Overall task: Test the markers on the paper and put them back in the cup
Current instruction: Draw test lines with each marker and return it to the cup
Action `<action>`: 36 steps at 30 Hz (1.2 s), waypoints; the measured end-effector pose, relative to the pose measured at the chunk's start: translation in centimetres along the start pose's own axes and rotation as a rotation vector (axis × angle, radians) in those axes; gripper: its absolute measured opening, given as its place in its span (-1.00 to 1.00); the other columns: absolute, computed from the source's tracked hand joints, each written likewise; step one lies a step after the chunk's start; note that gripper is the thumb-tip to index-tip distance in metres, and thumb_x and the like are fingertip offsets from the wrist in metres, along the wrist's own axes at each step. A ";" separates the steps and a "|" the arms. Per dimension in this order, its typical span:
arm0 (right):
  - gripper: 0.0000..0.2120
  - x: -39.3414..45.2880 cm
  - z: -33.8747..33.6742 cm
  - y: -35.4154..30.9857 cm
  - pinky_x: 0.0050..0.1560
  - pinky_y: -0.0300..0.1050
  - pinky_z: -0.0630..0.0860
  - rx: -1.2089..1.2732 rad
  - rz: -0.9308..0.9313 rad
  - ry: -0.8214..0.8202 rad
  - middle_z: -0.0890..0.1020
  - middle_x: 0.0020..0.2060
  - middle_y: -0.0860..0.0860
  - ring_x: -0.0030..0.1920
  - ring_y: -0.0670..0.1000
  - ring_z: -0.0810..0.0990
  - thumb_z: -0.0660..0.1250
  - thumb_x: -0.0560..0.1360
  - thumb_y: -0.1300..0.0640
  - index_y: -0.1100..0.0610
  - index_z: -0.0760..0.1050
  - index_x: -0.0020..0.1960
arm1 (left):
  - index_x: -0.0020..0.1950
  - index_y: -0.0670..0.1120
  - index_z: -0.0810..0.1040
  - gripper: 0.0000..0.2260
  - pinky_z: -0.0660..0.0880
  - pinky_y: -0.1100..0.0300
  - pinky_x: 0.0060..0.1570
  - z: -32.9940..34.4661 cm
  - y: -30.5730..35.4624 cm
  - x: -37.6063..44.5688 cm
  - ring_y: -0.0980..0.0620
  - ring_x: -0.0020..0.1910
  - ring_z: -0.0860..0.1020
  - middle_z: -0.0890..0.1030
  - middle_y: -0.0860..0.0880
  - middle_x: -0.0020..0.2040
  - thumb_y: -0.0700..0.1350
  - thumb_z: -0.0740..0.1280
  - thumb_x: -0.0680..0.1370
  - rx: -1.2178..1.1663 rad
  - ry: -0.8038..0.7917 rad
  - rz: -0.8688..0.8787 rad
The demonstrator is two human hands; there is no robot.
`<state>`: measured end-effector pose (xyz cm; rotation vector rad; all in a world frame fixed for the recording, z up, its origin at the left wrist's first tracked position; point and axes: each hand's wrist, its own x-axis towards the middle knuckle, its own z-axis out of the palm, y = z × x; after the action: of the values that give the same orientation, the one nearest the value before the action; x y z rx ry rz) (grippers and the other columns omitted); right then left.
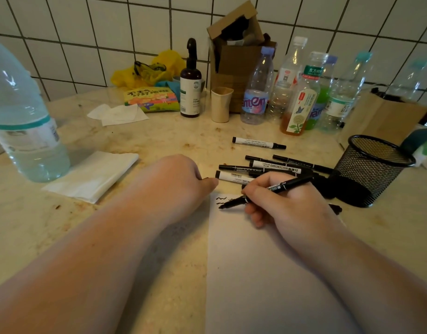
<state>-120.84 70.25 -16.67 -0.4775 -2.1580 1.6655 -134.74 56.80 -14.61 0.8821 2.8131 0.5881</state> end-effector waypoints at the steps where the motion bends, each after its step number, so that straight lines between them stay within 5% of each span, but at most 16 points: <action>1: -0.87 0.0 0.0 0.1 -0.18 0.01 0.60 -0.002 0.002 0.009 0.70 -0.31 0.12 -0.31 0.03 0.63 0.38 0.56 0.14 0.09 0.67 -0.13 | -0.12 0.00 0.61 -0.65 0.35 0.20 -0.39 0.0 0.1 0.0 0.08 -0.29 0.54 0.63 0.02 -0.25 0.23 0.22 0.56 0.004 -0.008 -0.001; 9: -0.88 0.2 0.0 0.2 -0.17 -0.01 0.63 -0.025 0.013 0.021 0.72 -0.30 0.11 -0.31 0.02 0.66 0.38 0.57 0.14 0.10 0.67 -0.11 | -0.10 -0.07 0.65 -0.53 0.59 0.02 -0.14 -0.1 -0.1 -0.3 -0.05 -0.23 0.63 0.69 -0.06 -0.23 0.22 0.10 0.61 -0.022 0.010 0.042; 27: -0.86 0.1 -0.2 0.0 -0.25 -0.07 0.60 -0.039 0.057 0.072 0.71 -0.33 0.13 -0.37 0.00 0.64 0.38 0.54 0.17 0.13 0.67 -0.15 | -0.09 -0.08 0.66 -0.51 0.60 0.00 -0.11 -0.2 0.0 -0.8 -0.07 -0.21 0.64 0.70 -0.09 -0.23 0.22 0.09 0.61 -0.048 0.015 0.051; 36: -0.85 0.4 -1.9 0.3 -0.30 -0.07 0.48 0.101 -0.006 0.281 0.64 -0.41 0.04 -0.36 -0.01 0.55 0.40 0.55 0.14 0.06 0.68 -0.18 | 0.06 0.06 0.50 -0.78 0.46 0.13 -0.27 -0.4 0.3 -1.3 0.04 -0.23 0.55 0.60 0.03 -0.15 0.07 0.10 0.66 -0.147 -0.020 0.168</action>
<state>-120.21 72.10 -16.53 -0.6328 -1.8635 1.5886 -133.64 56.17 -14.10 1.0944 2.6542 0.7928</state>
